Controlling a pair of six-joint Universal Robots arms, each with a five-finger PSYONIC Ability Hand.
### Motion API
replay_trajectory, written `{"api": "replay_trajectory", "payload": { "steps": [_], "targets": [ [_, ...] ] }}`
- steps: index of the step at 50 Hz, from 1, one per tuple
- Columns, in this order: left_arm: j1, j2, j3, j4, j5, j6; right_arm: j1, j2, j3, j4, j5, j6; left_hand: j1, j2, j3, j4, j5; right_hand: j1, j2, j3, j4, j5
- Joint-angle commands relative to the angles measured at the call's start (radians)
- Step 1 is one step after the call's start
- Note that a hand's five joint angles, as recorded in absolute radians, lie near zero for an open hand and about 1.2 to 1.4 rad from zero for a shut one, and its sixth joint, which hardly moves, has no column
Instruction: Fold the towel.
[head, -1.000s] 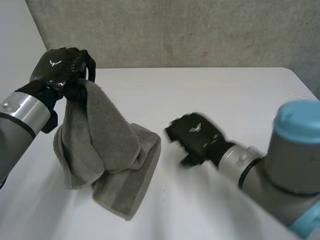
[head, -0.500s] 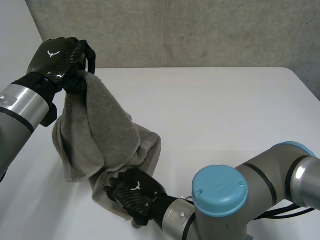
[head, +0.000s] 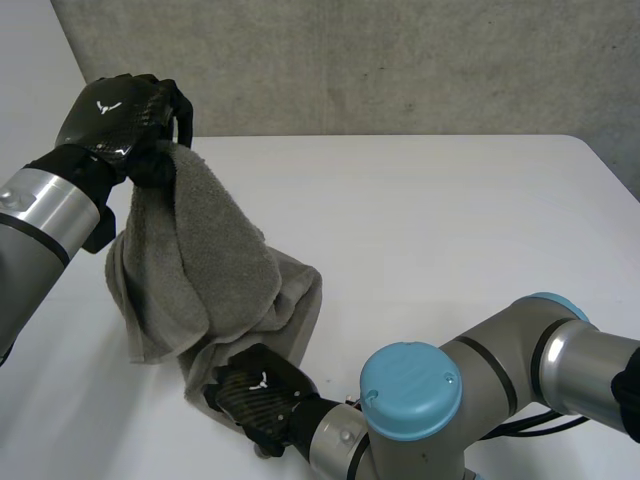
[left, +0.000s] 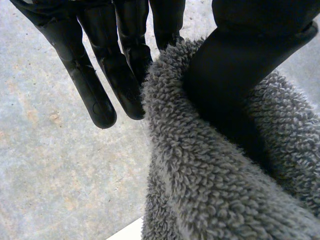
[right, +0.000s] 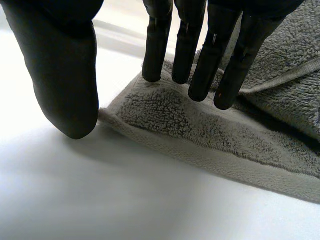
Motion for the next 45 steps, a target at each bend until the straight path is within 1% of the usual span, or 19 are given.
{"api": "replay_trajectory", "payload": {
  "steps": [1,7,14,16,25,27,28,29,30,32,33,35,45],
  "targets": [
    [-0.001,-0.001,-0.002,0.0,0.001,0.0,0.0,0.006,-0.008,-0.017,0.006,-0.011,0.208,0.178,0.179,0.176,0.203,0.064,0.069,0.063,0.065,0.057],
    [-0.003,-0.002,-0.005,0.0,0.001,0.0,0.0,0.021,-0.026,-0.027,0.042,-0.019,0.208,0.178,0.179,0.176,0.203,0.085,0.09,0.084,0.085,0.078],
    [-0.003,-0.002,-0.006,0.0,0.004,0.0,0.0,0.04,-0.037,-0.027,0.051,-0.055,0.208,0.178,0.179,0.176,0.203,0.135,0.14,0.134,0.135,0.128],
    [-0.003,-0.002,-0.006,0.0,0.004,0.0,0.0,0.047,-0.04,-0.027,0.065,-0.065,0.208,0.178,0.179,0.176,0.203,0.146,0.152,0.146,0.147,0.14],
    [-0.003,-0.002,-0.008,0.0,0.004,0.0,0.0,0.066,-0.062,-0.025,0.075,-0.066,0.208,0.178,0.179,0.176,0.203,0.187,0.193,0.187,0.188,0.181],
    [-0.003,-0.002,-0.009,0.0,0.003,0.0,0.0,0.067,-0.065,-0.025,0.075,-0.066,0.208,0.178,0.179,0.176,0.203,0.266,0.272,0.266,0.267,0.26],
    [-0.003,-0.002,-0.009,0.0,0.003,0.0,0.0,0.067,-0.065,-0.025,0.075,-0.066,0.208,0.178,0.179,0.176,0.203,0.267,0.272,0.266,0.267,0.26],
    [-0.003,-0.002,-0.009,0.0,0.004,0.0,0.0,0.067,-0.068,-0.025,0.075,-0.065,0.208,0.178,0.179,0.176,0.203,0.339,0.345,0.339,0.34,0.333],
    [-0.003,-0.002,-0.009,0.0,0.004,0.0,0.0,0.067,-0.068,-0.025,0.075,-0.065,0.208,0.178,0.179,0.176,0.203,0.34,0.345,0.339,0.341,0.334],
    [-0.003,-0.004,-0.009,0.0,0.004,0.0,0.0,0.066,-0.069,-0.025,0.077,-0.063,0.208,0.178,0.179,0.176,0.203,0.521,0.526,0.52,0.522,0.515],
    [-0.003,-0.004,-0.009,0.0,0.004,0.0,0.0,0.066,-0.069,-0.025,0.077,-0.063,0.208,0.178,0.179,0.176,0.203,0.522,0.527,0.521,0.523,0.516],
    [-0.003,-0.004,-0.009,0.0,0.004,0.001,0.0,0.063,-0.076,-0.024,0.085,-0.063,0.208,0.178,0.179,0.176,0.203,0.741,0.747,0.74,0.742,0.735],
    [-0.003,-0.002,-0.009,0.0,0.004,0.001,0.0,0.046,-0.085,-0.022,0.097,-0.062,0.208,0.178,0.179,0.176,0.203,0.765,0.77,0.764,0.765,0.758]
  ]
}}
